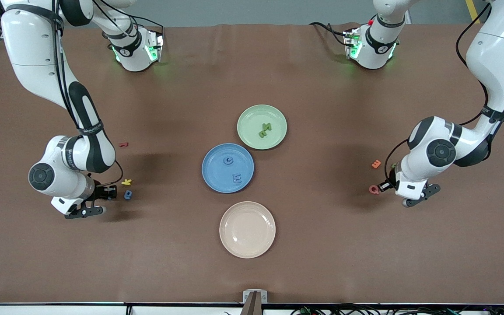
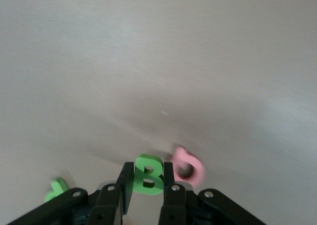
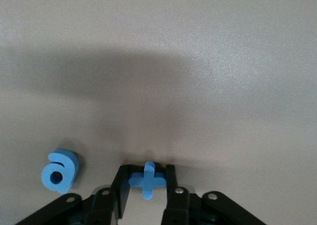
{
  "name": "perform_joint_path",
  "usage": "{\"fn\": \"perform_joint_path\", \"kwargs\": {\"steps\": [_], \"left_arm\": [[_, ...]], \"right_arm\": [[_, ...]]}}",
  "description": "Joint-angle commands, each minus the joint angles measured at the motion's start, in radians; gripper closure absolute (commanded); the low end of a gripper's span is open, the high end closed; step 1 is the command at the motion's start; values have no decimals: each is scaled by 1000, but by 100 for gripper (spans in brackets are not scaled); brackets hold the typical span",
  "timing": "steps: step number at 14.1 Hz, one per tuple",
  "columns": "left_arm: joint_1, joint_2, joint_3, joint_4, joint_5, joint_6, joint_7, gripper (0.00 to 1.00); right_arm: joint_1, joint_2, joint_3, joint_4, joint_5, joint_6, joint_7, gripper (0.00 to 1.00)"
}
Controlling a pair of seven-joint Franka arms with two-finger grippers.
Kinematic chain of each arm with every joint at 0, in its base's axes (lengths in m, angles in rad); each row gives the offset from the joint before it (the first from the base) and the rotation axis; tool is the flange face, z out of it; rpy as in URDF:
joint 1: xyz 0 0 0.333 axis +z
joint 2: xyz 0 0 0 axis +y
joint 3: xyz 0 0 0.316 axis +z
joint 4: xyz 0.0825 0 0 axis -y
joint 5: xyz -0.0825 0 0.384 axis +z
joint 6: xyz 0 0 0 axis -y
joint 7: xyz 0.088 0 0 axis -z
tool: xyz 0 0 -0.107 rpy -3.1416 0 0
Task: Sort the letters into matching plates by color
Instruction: 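Grasp the green B with the left gripper while the right gripper grasps the +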
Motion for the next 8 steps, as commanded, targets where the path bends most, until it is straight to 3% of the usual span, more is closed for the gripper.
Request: {"fn": "perform_joint_path", "kwargs": {"steps": [1,8], "left_arm": [[4,-41,-86,-1,16,-62,-15,99],[-15,-34,-236,-10,2,-88,-90,99]], "right_arm": [[-13,7,14,13,13,1,-18,78],[51,-81,13,18,10,-69,0,79]]}}
